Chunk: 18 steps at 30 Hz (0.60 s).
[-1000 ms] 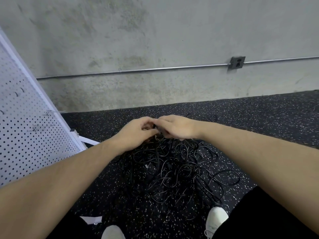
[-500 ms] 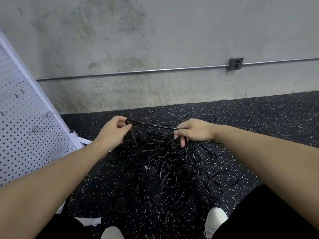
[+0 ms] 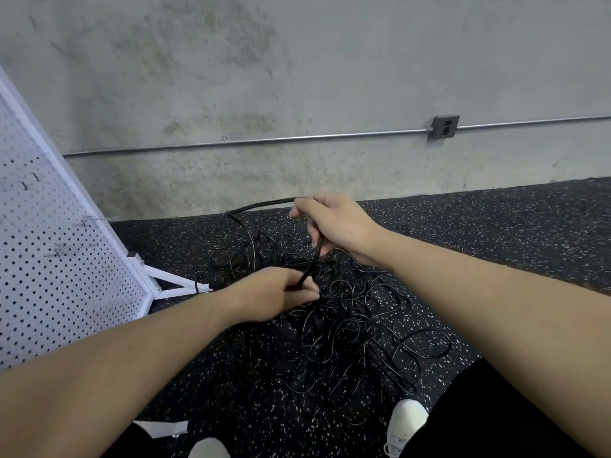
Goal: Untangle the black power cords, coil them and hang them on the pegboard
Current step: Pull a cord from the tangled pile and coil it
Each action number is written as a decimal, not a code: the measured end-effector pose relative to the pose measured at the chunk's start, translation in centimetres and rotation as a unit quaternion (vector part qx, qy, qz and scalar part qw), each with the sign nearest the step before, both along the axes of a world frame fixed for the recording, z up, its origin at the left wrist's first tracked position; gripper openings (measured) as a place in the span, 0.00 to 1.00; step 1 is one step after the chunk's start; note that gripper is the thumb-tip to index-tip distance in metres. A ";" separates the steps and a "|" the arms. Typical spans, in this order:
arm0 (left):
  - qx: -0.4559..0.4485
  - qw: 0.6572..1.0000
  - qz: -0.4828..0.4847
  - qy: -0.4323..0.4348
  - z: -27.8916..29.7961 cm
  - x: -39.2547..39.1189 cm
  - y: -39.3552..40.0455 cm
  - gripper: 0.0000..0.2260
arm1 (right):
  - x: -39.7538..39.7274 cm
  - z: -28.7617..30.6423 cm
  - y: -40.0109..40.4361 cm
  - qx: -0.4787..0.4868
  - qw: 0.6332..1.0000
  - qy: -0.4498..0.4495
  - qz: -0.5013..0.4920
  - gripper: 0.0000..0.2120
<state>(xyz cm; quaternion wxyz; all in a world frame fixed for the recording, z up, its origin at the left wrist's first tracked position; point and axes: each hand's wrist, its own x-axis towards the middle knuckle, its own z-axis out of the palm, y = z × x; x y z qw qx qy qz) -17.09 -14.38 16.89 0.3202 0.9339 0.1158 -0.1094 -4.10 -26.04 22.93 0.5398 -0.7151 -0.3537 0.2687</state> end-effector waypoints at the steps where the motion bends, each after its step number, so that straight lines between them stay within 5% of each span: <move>1: 0.003 1.000 0.004 -0.015 -0.1 0.3 -0.3 0.14 | -0.2 0.3 0.1 0.010 1.000 0.014 -0.004 0.13; 6: -0.120 0.982 0.127 -0.077 0.7 1.3 -1.1 0.16 | 0.6 -0.6 -0.6 -0.033 0.998 0.053 0.006 0.22; 8: -0.147 0.965 0.187 -0.112 1.6 1.5 -1.0 0.17 | 1.2 -1.8 -1.4 -0.137 0.989 -0.036 0.048 0.19; 11: -0.199 0.939 0.245 -0.139 2.6 1.7 -0.7 0.19 | 1.6 -3.6 -2.6 -0.307 0.916 -0.195 0.171 0.23; 15: -0.312 0.900 0.258 -0.160 3.5 1.5 -1.2 0.19 | 1.5 -4.9 -2.5 -0.347 0.879 -0.236 0.225 0.32; 18: -0.421 0.841 0.271 -0.203 4.1 1.5 -1.1 0.18 | 1.7 -5.3 -1.8 -0.322 0.883 -0.267 0.215 0.15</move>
